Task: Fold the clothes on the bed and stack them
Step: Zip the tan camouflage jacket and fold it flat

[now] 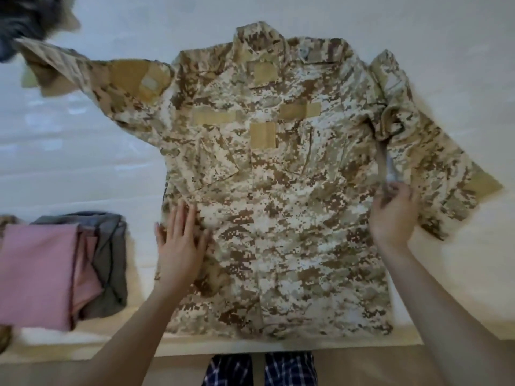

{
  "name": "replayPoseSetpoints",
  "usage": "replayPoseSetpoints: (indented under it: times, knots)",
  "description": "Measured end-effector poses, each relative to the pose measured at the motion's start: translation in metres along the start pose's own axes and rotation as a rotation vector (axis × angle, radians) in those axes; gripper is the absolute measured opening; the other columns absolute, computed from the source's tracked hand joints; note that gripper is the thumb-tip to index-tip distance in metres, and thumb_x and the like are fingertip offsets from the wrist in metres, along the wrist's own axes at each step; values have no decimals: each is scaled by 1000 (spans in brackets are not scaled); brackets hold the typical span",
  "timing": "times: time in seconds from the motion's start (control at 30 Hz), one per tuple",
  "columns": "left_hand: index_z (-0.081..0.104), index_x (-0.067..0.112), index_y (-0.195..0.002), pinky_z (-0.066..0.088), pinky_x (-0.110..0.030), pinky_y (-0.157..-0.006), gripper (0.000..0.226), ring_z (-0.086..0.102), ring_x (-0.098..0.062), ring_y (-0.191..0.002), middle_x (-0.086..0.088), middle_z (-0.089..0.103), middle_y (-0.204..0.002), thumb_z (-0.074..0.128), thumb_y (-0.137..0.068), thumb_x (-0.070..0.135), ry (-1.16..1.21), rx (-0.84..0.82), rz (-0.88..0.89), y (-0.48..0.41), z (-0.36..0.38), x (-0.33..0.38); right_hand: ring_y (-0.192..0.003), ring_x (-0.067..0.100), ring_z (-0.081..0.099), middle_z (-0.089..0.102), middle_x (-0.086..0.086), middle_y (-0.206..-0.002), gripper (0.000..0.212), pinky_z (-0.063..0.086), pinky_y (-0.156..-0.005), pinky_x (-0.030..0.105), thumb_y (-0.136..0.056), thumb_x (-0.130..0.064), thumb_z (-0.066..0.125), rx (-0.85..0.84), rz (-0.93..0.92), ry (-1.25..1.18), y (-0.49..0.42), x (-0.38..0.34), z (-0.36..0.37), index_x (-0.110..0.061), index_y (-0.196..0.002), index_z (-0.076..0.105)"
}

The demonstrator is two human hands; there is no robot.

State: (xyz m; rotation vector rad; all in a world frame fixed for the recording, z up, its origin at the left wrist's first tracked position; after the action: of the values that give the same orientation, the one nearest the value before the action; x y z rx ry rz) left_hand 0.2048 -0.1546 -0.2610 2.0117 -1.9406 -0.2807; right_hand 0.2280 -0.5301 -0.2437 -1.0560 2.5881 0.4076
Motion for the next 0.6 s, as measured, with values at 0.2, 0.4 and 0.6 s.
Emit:
replayPoseSetpoints:
  times: [0.2, 0.4, 0.6]
  knots:
    - [44, 15, -137, 42, -42, -99, 48, 46, -31, -121, -13, 48, -132, 57, -92, 26, 387, 153, -292, 24, -6, -32, -145, 22, 4, 18, 4, -155, 51, -2, -118, 44, -97, -33, 38, -402, -667, 212, 111, -84, 50, -16, -144, 30]
    - [54, 23, -111, 38, -25, -74, 46, 55, -15, -98, 4, 54, -106, 63, -80, 56, 602, 168, -455, 15, -9, -37, -139, 23, -28, -25, -4, -150, 56, -21, -110, 50, -98, -48, 19, -591, -768, 396, 132, -142, 117, -32, -148, -2]
    - [59, 20, -83, 40, -33, -83, 53, 41, -13, -99, 5, 43, -100, 48, -79, 72, 521, 144, -497, -22, -14, -15, -139, 21, -28, -23, -4, -151, 52, -21, -110, 49, -97, -50, 11, -598, -751, 452, 130, -143, 118, -38, -144, -6]
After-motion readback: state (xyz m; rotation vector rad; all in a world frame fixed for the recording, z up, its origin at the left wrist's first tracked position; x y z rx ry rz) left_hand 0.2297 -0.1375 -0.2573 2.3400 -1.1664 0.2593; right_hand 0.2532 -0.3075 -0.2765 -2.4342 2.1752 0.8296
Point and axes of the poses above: each hand's wrist, its own y-axis away from the middle knuckle, its own z-axis out of the palm, x = y × z, the point moved 1 cm from there along -y, towards the middle knuckle
